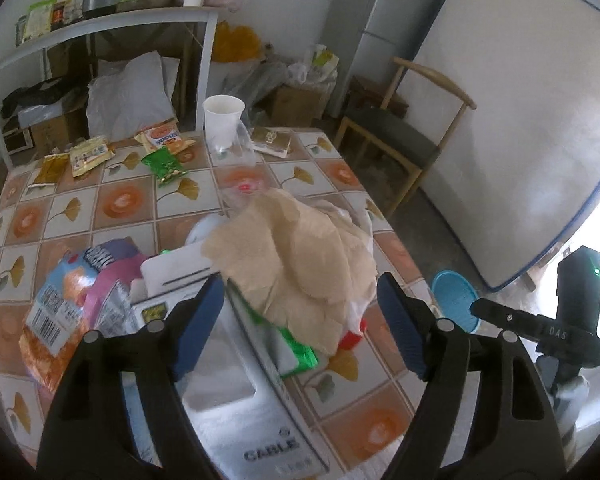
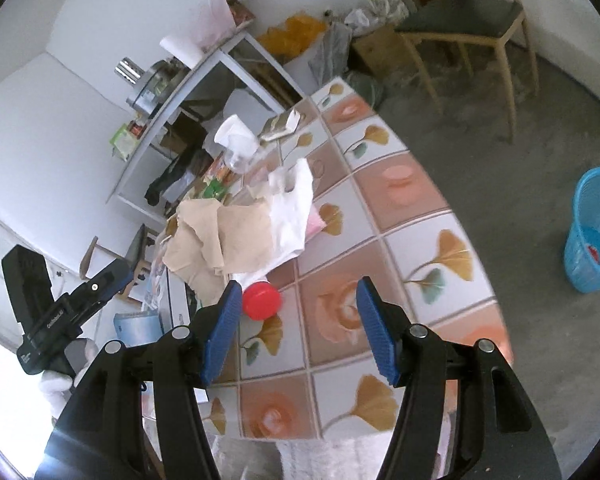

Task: Collect trash
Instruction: 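Grasp the brown paper with the left gripper while the right gripper reaches toward the white tissue, then close the right gripper on the white tissue and lift both held items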

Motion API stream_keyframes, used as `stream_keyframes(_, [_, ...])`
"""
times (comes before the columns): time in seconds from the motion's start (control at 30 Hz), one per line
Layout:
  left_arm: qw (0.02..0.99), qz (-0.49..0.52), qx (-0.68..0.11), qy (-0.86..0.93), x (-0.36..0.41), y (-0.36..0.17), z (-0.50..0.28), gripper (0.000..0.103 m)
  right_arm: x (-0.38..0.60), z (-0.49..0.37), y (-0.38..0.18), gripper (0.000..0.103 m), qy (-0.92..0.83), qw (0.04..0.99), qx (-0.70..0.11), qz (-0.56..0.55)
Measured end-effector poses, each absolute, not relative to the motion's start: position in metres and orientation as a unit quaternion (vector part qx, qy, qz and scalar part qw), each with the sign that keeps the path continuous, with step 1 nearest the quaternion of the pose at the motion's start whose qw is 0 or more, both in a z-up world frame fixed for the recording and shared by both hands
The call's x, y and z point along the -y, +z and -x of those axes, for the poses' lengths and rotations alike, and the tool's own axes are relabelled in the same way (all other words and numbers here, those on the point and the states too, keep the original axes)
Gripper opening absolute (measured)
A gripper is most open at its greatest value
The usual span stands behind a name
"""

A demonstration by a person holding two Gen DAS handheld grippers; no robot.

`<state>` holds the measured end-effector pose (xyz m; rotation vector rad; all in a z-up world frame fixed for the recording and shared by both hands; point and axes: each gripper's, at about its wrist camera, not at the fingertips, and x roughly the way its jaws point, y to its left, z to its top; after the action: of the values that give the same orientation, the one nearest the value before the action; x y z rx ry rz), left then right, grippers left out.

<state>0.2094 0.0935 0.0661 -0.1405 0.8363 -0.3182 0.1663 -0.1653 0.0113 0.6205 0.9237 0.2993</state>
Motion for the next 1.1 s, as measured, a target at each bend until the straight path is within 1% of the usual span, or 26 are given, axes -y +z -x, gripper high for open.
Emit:
stream_keyframes(0.03, [0.9, 0.057, -0.404, -0.154, -0.085, 0.063, -0.215, 0.078, 0.161, -0.171, 0.008, 0.058, 0.143, 0.837, -0.439, -0.295])
stream_keyframes(0.17, [0.903, 0.006, -0.404, -0.148, -0.056, 0.053, -0.231, 0.079, 0.155, -0.189, -0.003, 0.058, 0.145, 0.827, -0.448, -0.307])
stream_keyframes(0.33, [0.9, -0.025, -0.411, -0.143, -0.033, 0.038, -0.249, 0.078, 0.159, -0.214, -0.015, 0.058, 0.144, 0.816, -0.445, -0.339])
stream_keyframes(0.4, [0.9, -0.032, -0.412, -0.139, -0.028, 0.033, -0.255, 0.072, 0.159, -0.227, -0.022, 0.058, 0.149, 0.806, -0.446, -0.359])
stream_keyframes(0.47, [0.897, -0.039, -0.419, -0.134, -0.027, 0.027, -0.261, 0.062, 0.16, -0.238, -0.029, 0.058, 0.157, 0.797, -0.447, -0.375])
stream_keyframes(0.5, [0.895, -0.039, -0.424, -0.135, -0.026, 0.024, -0.264, 0.059, 0.159, -0.244, -0.031, 0.058, 0.16, 0.794, -0.447, -0.38])
stream_keyframes(0.57, [0.891, -0.039, -0.43, -0.136, -0.026, 0.02, -0.268, 0.045, 0.157, -0.256, -0.035, 0.058, 0.164, 0.789, -0.448, -0.388])
stream_keyframes(0.6, [0.89, -0.037, -0.434, -0.136, -0.026, 0.017, -0.269, 0.042, 0.156, -0.263, -0.038, 0.058, 0.167, 0.786, -0.449, -0.391])
stream_keyframes(0.63, [0.889, -0.036, -0.437, -0.135, -0.027, 0.016, -0.271, 0.033, 0.155, -0.269, -0.041, 0.058, 0.166, 0.784, -0.45, -0.394])
stream_keyframes(0.67, [0.887, -0.034, -0.441, -0.134, -0.028, 0.014, -0.272, 0.027, 0.154, -0.273, -0.042, 0.058, 0.166, 0.782, -0.452, -0.397])
stream_keyframes(0.7, [0.886, -0.031, -0.442, -0.134, -0.029, 0.013, -0.273, 0.024, 0.153, -0.279, -0.045, 0.058, 0.167, 0.78, -0.452, -0.4])
stream_keyframes(0.73, [0.886, -0.027, -0.443, -0.134, -0.031, 0.012, -0.273, 0.018, 0.152, -0.283, -0.047, 0.058, 0.166, 0.779, -0.453, -0.401])
stream_keyframes(0.77, [0.885, -0.025, -0.444, -0.135, -0.033, 0.012, -0.273, 0.015, 0.152, -0.289, -0.049, 0.057, 0.161, 0.778, -0.454, -0.403])
stream_keyframes(0.87, [0.886, -0.021, -0.442, -0.136, -0.037, 0.011, -0.273, 0.007, 0.152, -0.299, -0.054, 0.051, 0.159, 0.775, -0.456, -0.408])
stream_keyframes(1.0, [0.889, -0.009, -0.435, -0.141, -0.043, 0.013, -0.27, 0.001, 0.149, -0.312, -0.06, 0.044, 0.159, 0.771, -0.461, -0.41])
stream_keyframes(1.07, [0.89, -0.002, -0.431, -0.147, -0.046, 0.015, -0.269, 0.0, 0.147, -0.314, -0.061, 0.038, 0.162, 0.77, -0.462, -0.408])
stream_keyframes(1.1, [0.891, 0.002, -0.43, -0.149, -0.047, 0.015, -0.268, 0.0, 0.146, -0.315, -0.061, 0.032, 0.164, 0.77, -0.462, -0.407])
